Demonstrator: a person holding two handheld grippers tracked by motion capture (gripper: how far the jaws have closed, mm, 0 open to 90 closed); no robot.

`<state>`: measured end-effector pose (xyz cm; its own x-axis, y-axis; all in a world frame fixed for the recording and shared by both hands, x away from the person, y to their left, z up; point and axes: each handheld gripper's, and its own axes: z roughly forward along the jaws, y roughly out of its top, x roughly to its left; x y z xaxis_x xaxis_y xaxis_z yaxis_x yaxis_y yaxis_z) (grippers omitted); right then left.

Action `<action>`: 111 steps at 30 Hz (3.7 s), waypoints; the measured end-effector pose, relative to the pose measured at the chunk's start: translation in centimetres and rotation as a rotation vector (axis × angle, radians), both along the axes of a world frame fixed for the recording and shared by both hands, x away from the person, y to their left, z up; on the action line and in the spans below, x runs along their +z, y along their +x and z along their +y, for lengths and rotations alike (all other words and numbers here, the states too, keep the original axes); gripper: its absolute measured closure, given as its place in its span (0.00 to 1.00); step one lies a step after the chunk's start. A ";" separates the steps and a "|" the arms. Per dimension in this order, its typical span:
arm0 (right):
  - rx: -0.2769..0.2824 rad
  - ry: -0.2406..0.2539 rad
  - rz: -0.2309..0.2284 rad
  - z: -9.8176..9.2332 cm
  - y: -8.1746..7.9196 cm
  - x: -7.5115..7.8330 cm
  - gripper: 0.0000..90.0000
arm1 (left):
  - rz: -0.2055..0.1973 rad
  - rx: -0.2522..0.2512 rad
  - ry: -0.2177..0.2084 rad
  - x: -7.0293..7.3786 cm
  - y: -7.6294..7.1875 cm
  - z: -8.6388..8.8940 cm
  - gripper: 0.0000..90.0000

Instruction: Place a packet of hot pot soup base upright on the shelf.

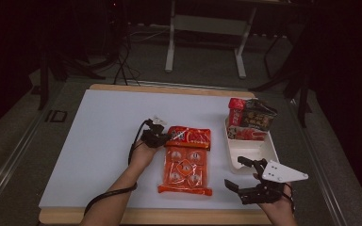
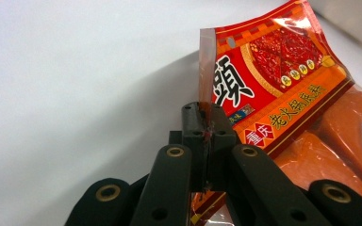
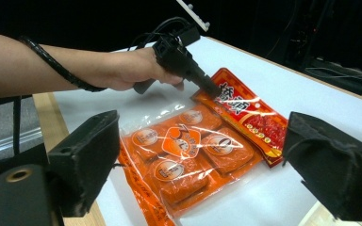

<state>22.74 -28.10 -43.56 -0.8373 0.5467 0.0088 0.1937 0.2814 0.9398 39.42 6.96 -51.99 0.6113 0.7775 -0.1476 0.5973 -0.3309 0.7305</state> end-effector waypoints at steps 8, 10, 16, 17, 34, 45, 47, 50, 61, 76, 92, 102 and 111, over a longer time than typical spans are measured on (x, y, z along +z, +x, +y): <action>-0.018 0.013 0.001 -0.2 0.0 0.1 0.12 | -0.048 0.002 -0.023 1.5 -1.1 0.4 1.00; -0.016 0.016 0.002 -0.2 0.0 0.1 0.12 | -0.048 0.002 -0.023 1.5 -1.1 0.4 1.00; -0.027 0.026 0.004 -0.4 0.0 0.2 0.12 | -0.096 -0.009 -0.055 3.1 -2.1 0.7 1.00; -0.033 0.028 0.003 -0.5 0.1 0.2 0.12 | -0.100 -0.009 -0.066 3.3 -2.3 0.7 1.00; -0.052 0.019 -0.090 -1.0 0.1 0.6 0.15 | -0.192 -0.056 -0.093 6.8 -4.9 0.9 1.00; -0.062 0.027 -0.058 -1.2 0.2 0.9 0.14 | -0.245 -0.110 -0.148 8.3 -6.8 1.1 1.00; -0.069 0.031 -0.055 -1.3 0.2 0.9 0.14 | -0.257 -0.127 -0.157 8.7 -7.1 1.2 1.00; -0.084 0.057 -0.011 -1.3 0.4 0.8 0.12 | -0.276 -0.151 -0.171 9.1 -7.7 1.2 1.00; -0.098 0.068 0.003 -1.1 0.4 0.9 0.12 | -0.335 -0.228 -0.227 10.5 -10.1 0.8 1.00; -0.098 0.069 0.037 -0.6 3.4 0.4 0.16 | -0.411 -0.325 -0.283 10.6 -11.9 1.1 1.00; 0.099 0.089 0.127 0.3 5.0 -0.2 0.62 | -0.433 -0.400 -0.355 11.2 -13.6 0.0 1.00; 0.176 0.018 0.111 1.1 4.2 0.3 1.00 | -0.436 -0.403 -0.324 11.3 -14.0 0.1 1.00; 0.245 0.049 0.136 1.4 3.3 3.0 1.00 | -0.455 -0.389 -0.356 12.7 -14.3 1.1 1.00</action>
